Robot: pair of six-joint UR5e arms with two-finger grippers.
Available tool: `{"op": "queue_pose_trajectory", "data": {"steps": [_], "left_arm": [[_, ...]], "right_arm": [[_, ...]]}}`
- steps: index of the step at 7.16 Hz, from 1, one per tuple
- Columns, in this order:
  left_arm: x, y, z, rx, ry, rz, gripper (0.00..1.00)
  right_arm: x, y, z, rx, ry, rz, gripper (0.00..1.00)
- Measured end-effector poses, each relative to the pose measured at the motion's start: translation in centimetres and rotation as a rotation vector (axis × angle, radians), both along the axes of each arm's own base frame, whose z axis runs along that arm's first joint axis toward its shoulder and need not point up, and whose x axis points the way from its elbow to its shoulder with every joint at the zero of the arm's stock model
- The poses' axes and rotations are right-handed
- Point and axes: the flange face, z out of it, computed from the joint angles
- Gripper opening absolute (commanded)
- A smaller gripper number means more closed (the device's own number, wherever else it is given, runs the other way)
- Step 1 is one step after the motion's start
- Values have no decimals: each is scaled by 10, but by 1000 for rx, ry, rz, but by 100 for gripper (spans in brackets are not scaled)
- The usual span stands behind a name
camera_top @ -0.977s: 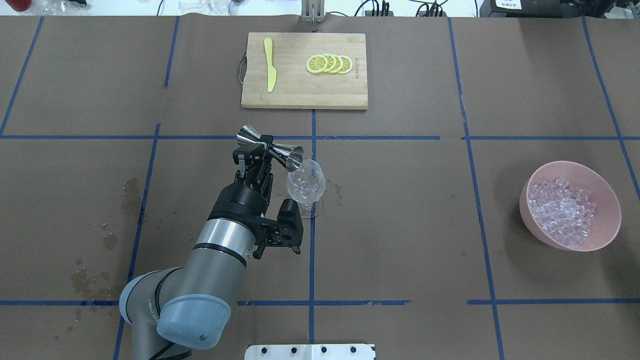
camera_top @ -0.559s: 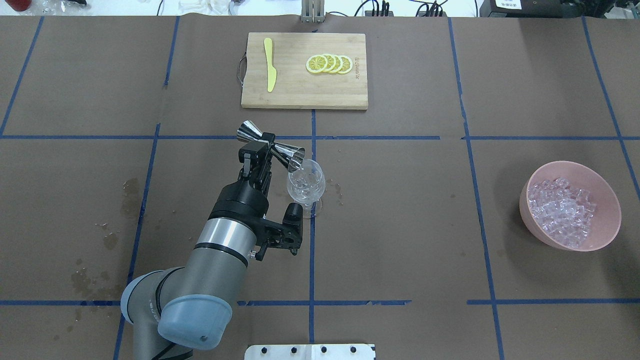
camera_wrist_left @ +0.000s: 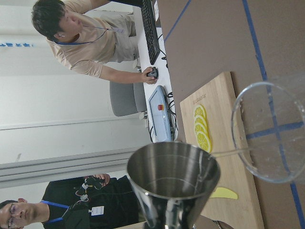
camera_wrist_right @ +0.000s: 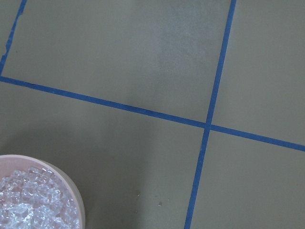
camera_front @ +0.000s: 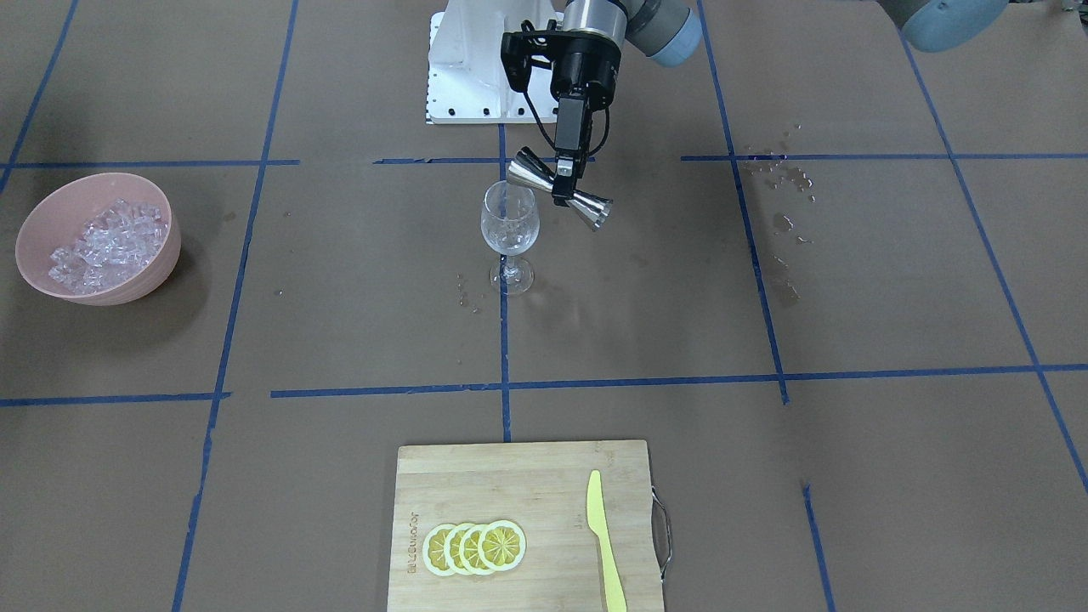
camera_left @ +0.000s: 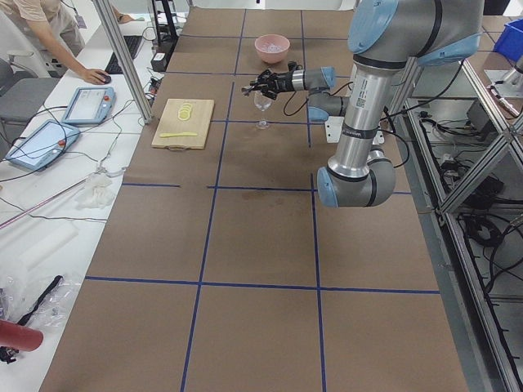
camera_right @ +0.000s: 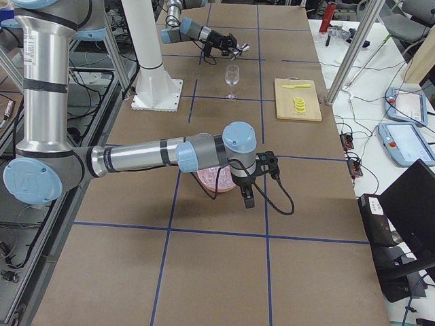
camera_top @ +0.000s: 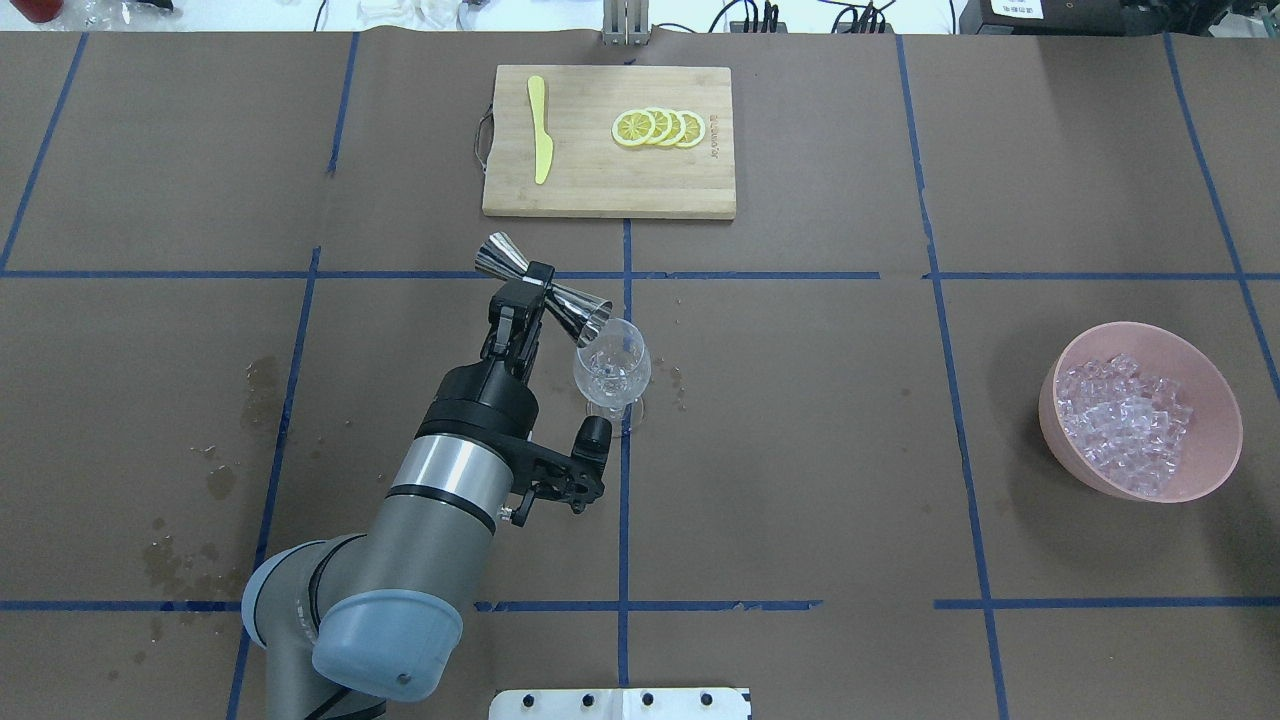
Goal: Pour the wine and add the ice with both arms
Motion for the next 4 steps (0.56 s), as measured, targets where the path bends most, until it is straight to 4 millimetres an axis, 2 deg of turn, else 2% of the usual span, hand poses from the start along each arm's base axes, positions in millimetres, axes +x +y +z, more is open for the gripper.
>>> {"op": "queue_pose_trajectory", "data": {"steps": [2,4], "left_arm": [[-10,2,-2,24,98,2,0],[-26,3,5,19,327,6,0]], "right_arm": [[0,0,0,0,0,0,100],[0,-1,0,0,0,0,100]]}}
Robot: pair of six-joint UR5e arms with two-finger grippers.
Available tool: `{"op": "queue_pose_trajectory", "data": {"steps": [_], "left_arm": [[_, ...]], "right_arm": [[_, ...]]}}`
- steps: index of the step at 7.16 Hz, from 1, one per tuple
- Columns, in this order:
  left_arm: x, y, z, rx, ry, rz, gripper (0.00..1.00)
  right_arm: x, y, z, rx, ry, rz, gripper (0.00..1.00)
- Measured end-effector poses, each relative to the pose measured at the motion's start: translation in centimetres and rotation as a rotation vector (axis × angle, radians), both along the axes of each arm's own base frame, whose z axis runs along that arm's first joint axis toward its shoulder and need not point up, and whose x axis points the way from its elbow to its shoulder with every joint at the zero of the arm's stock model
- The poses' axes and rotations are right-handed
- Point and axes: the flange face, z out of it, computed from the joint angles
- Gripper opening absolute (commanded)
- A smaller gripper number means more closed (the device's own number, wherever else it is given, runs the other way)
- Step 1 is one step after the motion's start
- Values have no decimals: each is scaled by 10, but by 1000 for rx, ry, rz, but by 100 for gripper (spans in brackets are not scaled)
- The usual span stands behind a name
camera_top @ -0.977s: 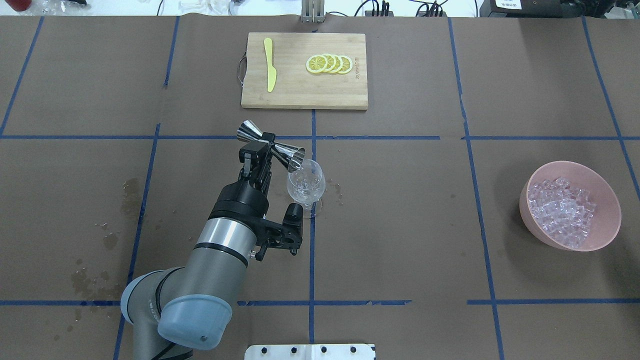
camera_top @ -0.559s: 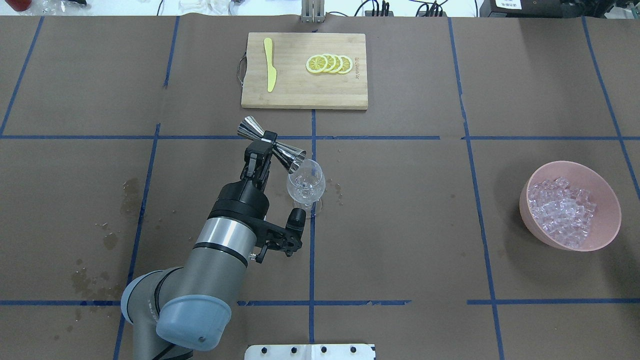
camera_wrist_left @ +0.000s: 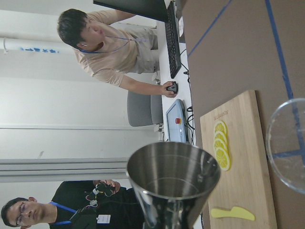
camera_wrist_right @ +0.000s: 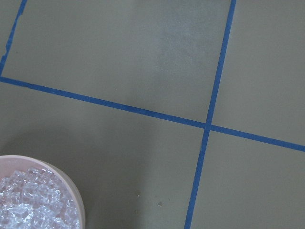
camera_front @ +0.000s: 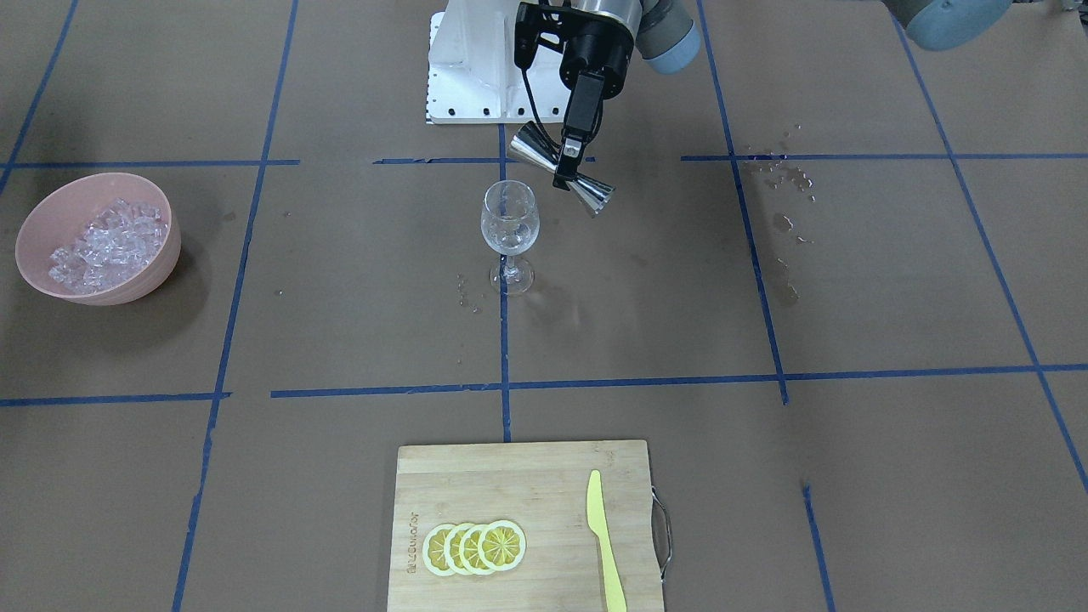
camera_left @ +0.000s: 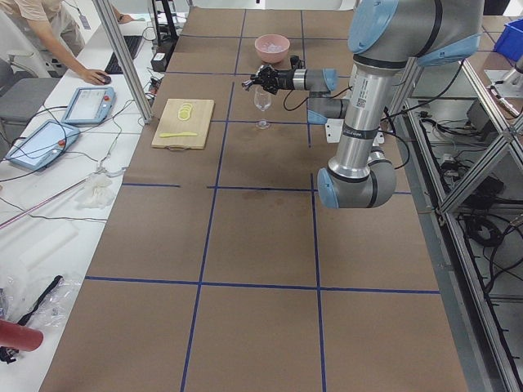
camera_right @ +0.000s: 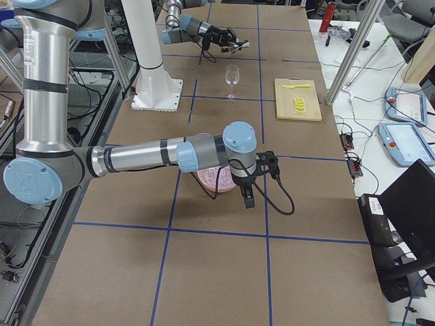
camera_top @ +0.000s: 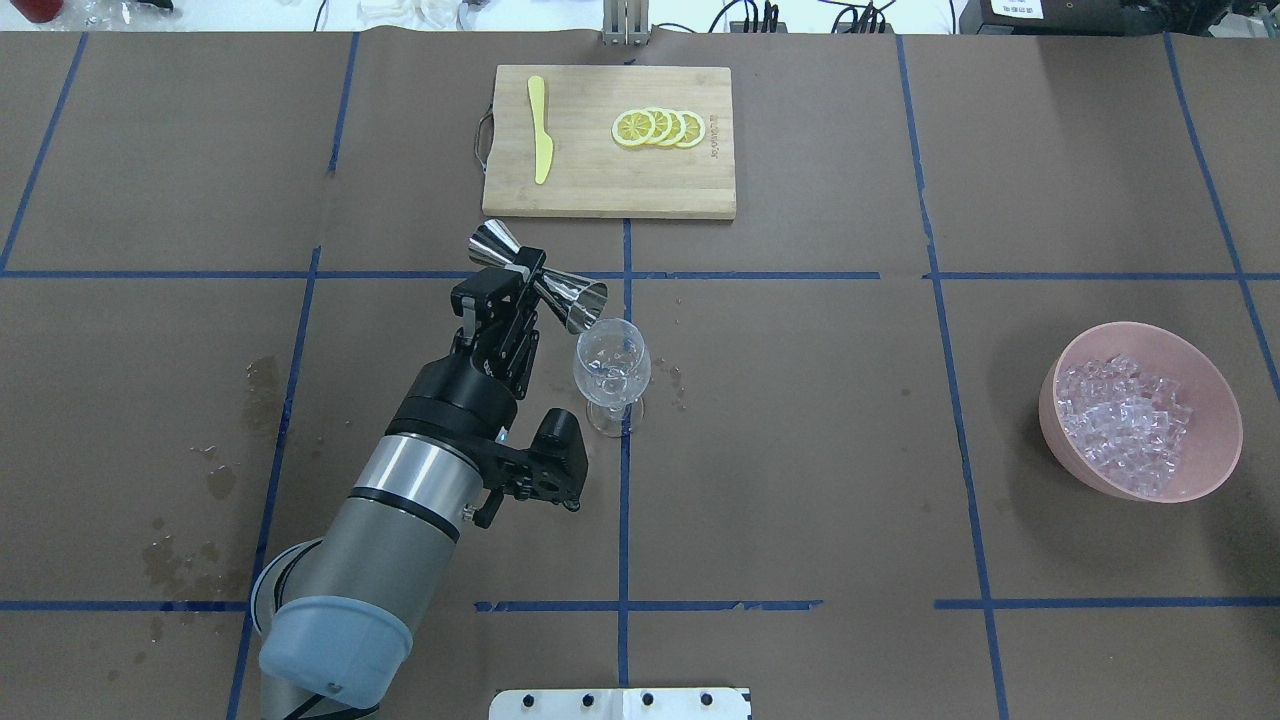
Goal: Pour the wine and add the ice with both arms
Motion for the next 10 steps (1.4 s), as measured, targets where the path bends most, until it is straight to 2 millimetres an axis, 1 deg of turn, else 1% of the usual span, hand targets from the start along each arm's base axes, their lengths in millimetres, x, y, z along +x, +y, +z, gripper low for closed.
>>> {"op": "queue_pose_trajectory", "data": {"steps": [2,3,4,7,8,9,10], "left_arm": [[-4,-2,20,-103,300,102,0],[-10,-4,36,-168,425,164,0],[-18,-6,59,-237,534,206,0],[-58,-8,144,-471,852,271,0],[-70,-6,176,-582,987,265,0],[-83,-4,211,-671,1088,239,0],[-99,-1,250,-714,1137,218,0]], "right_arm": [[0,0,1,0,0,-1,100],[0,0,1,0,0,-1,100],[0,0,1,0,1,-1,100],[0,-1,1,0,2,0,100],[0,-1,0,0,2,0,100],[0,0,0,1,1,1,100],[0,0,-1,2,1,1,100]]}}
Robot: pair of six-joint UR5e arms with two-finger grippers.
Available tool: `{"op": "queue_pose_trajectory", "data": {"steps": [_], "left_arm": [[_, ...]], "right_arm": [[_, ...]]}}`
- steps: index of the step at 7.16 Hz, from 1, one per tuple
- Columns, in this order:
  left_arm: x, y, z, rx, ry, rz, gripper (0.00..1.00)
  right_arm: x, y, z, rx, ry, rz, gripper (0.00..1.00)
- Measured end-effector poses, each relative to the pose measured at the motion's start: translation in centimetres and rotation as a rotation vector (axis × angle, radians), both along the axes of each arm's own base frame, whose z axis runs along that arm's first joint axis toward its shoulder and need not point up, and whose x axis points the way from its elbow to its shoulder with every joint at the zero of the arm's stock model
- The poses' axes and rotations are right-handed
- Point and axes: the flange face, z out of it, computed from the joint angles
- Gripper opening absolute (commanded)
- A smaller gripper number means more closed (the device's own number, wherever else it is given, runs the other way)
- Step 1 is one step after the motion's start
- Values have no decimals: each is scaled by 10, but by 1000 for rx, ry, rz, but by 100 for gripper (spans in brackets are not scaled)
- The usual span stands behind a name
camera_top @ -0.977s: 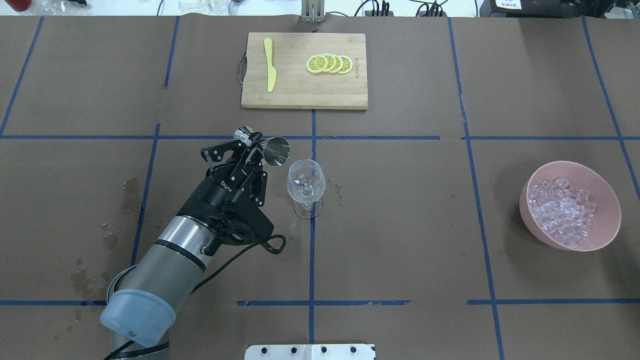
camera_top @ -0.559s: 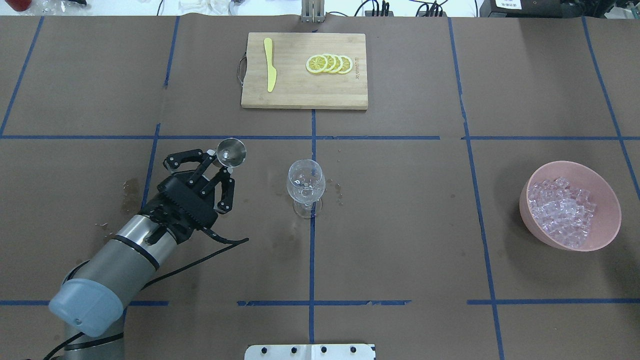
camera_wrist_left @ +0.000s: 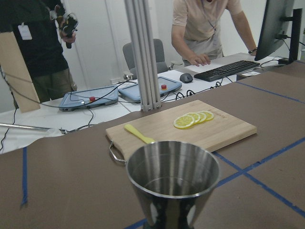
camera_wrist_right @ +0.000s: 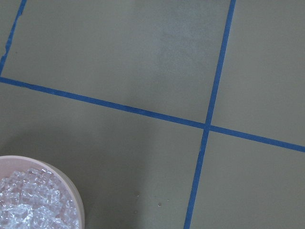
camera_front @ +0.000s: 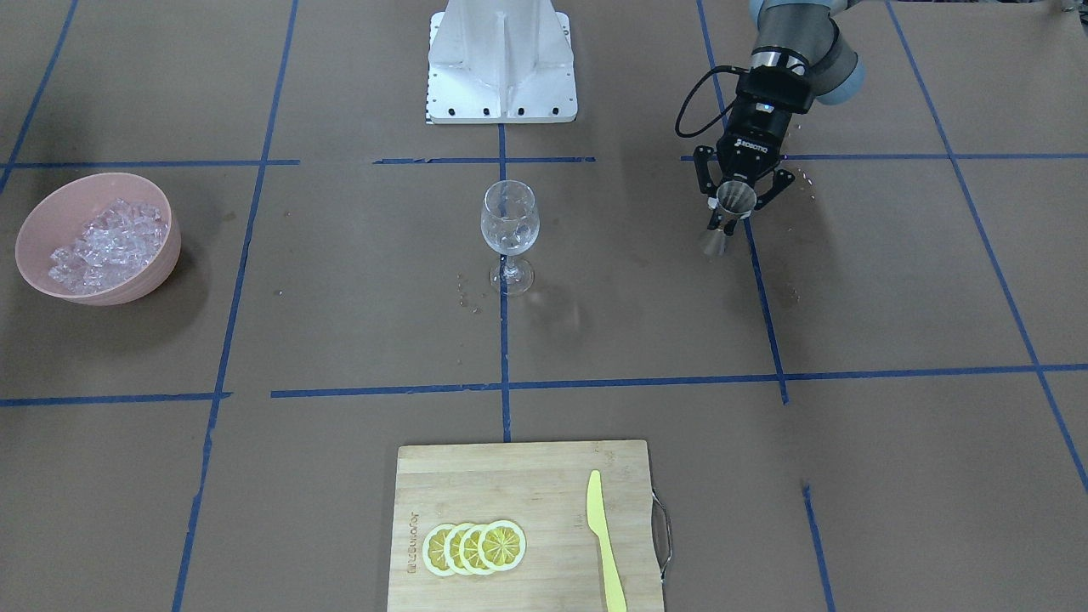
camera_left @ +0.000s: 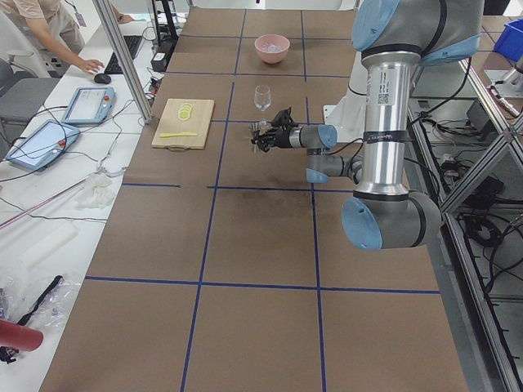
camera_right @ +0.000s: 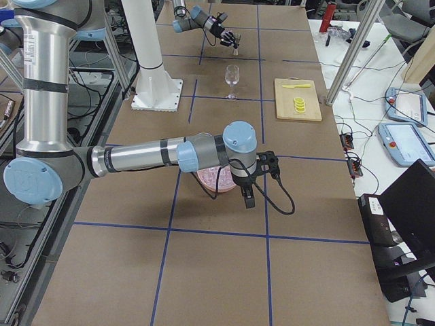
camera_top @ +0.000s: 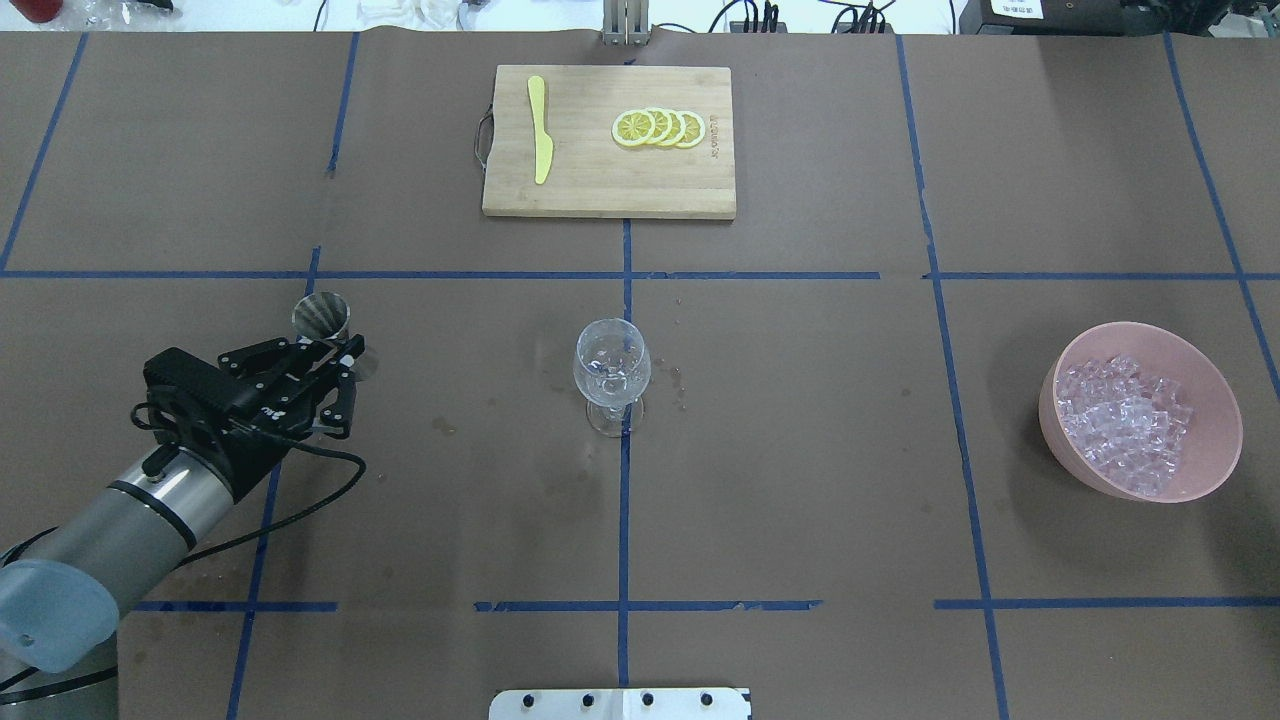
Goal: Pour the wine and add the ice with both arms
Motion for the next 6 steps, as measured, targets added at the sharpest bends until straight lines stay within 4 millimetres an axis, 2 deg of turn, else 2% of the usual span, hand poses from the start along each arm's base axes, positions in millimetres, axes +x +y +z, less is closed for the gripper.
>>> {"op": "queue_pose_trajectory", "data": {"steps": [1,2,3,4,6], "left_arm": [[-14,3,40,-24,22,-8,0],[-22,4,71,-37,31,-37,0],[-26,2,92,-45,28,-81,0],[-27,1,106,-48,16,-115,0],[-24,2,117,-50,2,-135,0]], "right_arm": [[0,0,0,1,0,0,100],[0,0,-1,3,0,0,100],[0,0,-2,4,0,0,100],[0,0,-2,5,0,0,100],[1,0,-2,5,0,1,100]]}}
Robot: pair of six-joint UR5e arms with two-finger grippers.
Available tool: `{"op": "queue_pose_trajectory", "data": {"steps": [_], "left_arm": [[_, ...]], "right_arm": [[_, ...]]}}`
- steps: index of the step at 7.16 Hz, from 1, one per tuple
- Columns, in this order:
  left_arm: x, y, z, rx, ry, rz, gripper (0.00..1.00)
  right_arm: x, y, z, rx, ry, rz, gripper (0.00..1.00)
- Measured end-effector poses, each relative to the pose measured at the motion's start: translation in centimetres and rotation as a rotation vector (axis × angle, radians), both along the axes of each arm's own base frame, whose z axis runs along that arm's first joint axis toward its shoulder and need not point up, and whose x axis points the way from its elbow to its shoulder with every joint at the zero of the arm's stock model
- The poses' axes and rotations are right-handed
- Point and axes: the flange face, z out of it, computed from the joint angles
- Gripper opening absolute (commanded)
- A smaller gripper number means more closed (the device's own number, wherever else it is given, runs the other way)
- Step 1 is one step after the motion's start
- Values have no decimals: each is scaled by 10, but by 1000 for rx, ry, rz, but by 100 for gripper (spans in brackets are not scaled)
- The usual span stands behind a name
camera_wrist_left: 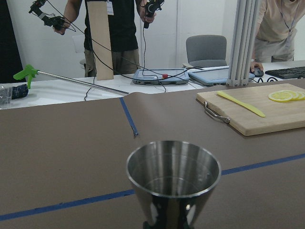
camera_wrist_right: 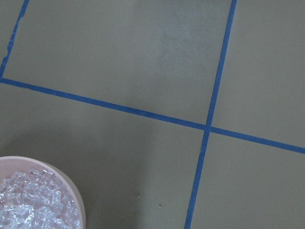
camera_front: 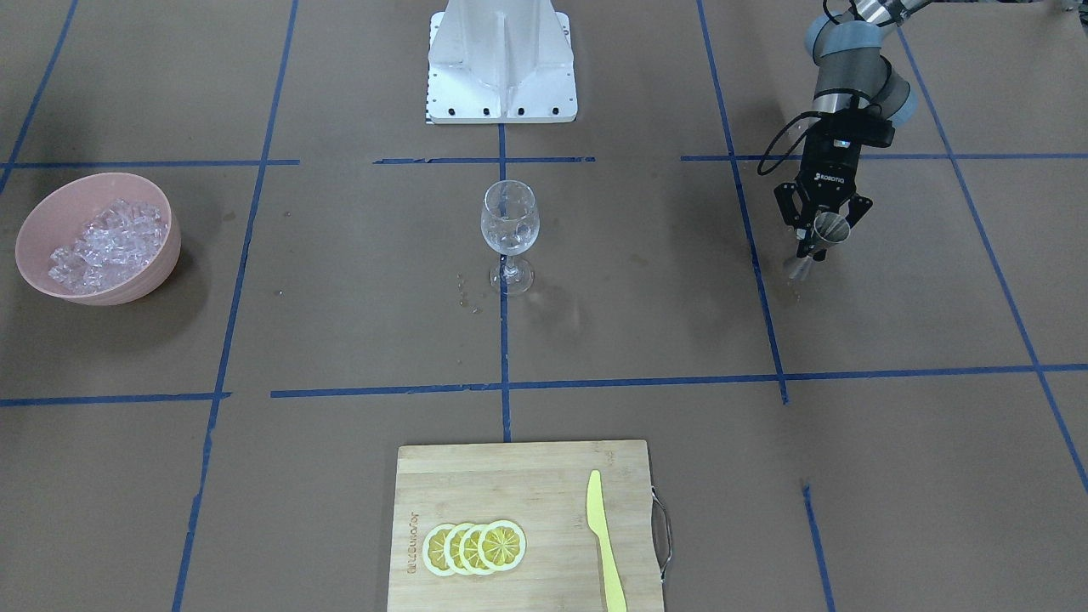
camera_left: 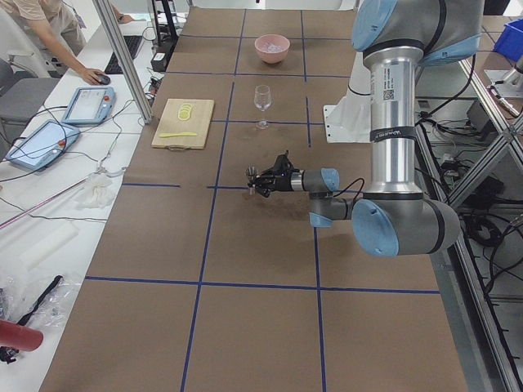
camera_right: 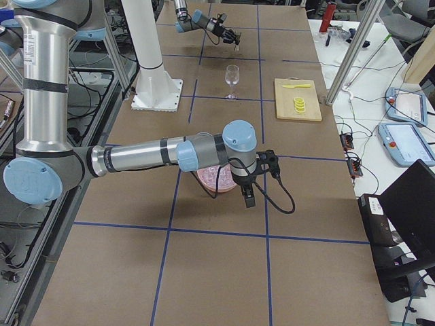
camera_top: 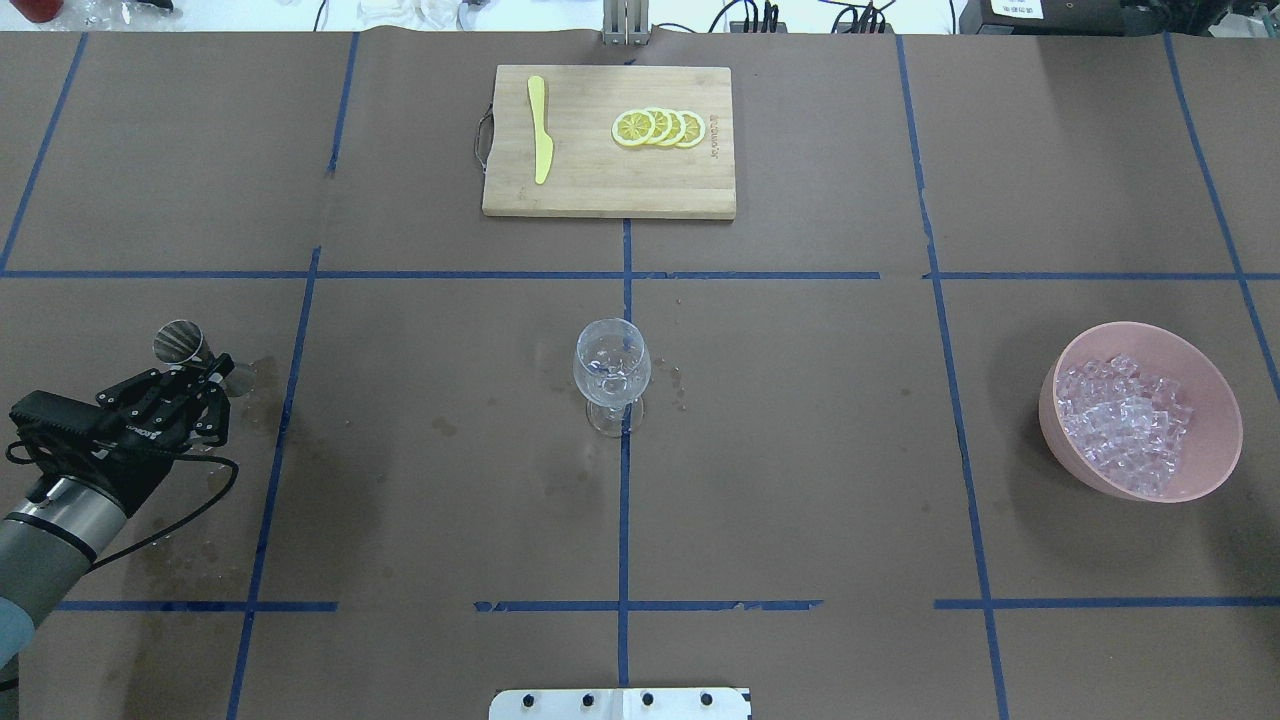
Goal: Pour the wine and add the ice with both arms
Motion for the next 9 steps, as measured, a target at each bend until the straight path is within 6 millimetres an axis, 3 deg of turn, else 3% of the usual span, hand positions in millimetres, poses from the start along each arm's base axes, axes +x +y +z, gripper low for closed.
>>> {"op": "queue_pose_trajectory", "data": {"steps": [6,9], "left_arm": [[16,16,5,-4,-12,49,1],[23,23,6,-4,-15,70,17]], "right_arm": [[0,0,0,-1,0,0,100],[0,0,1,-1,0,0,100]]}}
